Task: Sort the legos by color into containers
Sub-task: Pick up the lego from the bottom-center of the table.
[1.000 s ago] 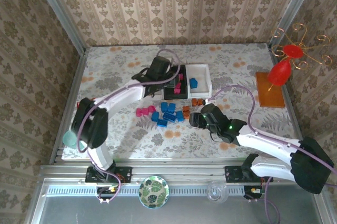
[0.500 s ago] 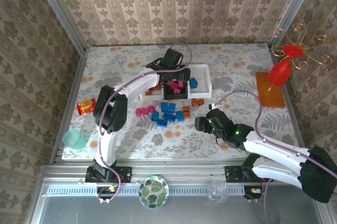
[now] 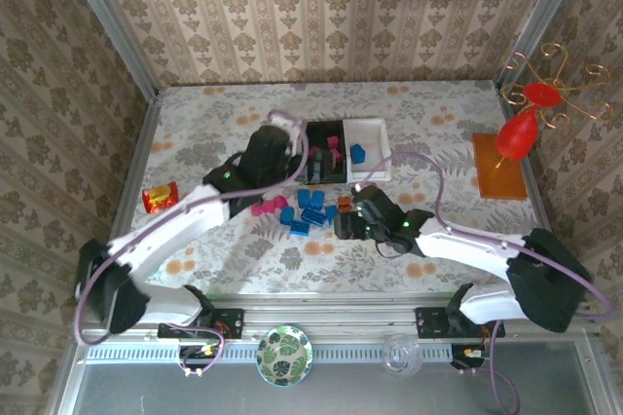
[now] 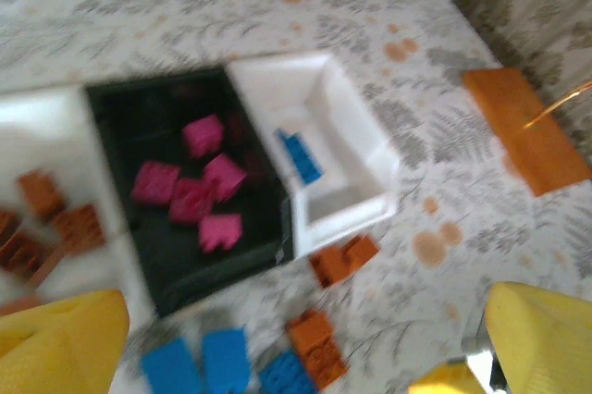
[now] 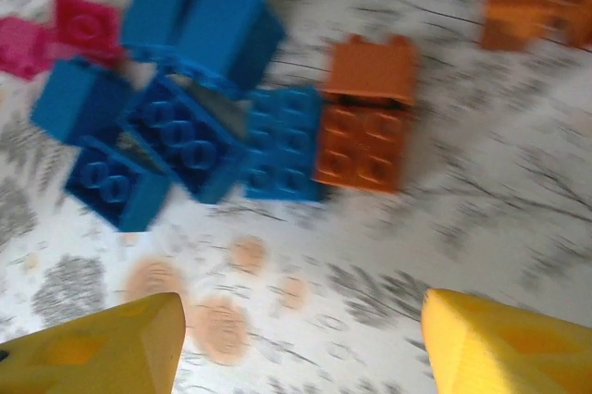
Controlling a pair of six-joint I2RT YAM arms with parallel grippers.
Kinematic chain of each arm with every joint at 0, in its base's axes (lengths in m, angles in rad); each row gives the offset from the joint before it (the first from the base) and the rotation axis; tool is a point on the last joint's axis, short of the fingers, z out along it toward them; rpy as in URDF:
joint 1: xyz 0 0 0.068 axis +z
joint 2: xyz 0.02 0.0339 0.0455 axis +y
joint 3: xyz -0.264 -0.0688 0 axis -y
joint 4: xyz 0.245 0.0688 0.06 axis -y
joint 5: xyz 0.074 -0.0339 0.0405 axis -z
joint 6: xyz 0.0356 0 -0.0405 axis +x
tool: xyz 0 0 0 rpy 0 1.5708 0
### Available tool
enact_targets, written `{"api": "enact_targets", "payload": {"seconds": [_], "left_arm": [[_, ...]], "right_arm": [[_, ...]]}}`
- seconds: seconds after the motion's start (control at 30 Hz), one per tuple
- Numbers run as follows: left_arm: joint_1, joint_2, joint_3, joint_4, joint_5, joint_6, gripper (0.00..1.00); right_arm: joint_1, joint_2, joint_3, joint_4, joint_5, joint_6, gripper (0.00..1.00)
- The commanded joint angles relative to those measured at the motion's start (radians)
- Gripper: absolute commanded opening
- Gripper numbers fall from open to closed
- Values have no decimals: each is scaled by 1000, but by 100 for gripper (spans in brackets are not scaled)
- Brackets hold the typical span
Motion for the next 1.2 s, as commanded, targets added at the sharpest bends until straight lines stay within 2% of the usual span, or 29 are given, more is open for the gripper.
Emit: {"api": "enact_targets", "payload": {"seconds": [0.0, 0.2, 0.4, 0.6, 0.77, 1.0, 1.17], "left_arm": [[-5, -190, -155, -32, -162, -51, 100], [-2, -499, -299, -233, -253, -91, 100], [5, -650, -363, -330, -283, -128, 100], [20, -651, -372, -336, -271, -123, 100], [46, -623, -386, -309, -241, -121, 100], [85, -606, -417, -275, -188, -136, 100], [95, -605, -430, -253, -169, -152, 100]], "right_arm": [[49, 117, 112, 19, -85, -108, 68], [95, 355, 333, -13, -148, -196, 59], [100, 500, 472, -47, -154, -208, 53], [123, 538, 471, -59, -143, -198, 52], [143, 539, 401, -52, -116, -156, 49], [201, 420, 239, -35, -48, -98, 47], [222, 405, 253, -70, 15, -115, 66]]}}
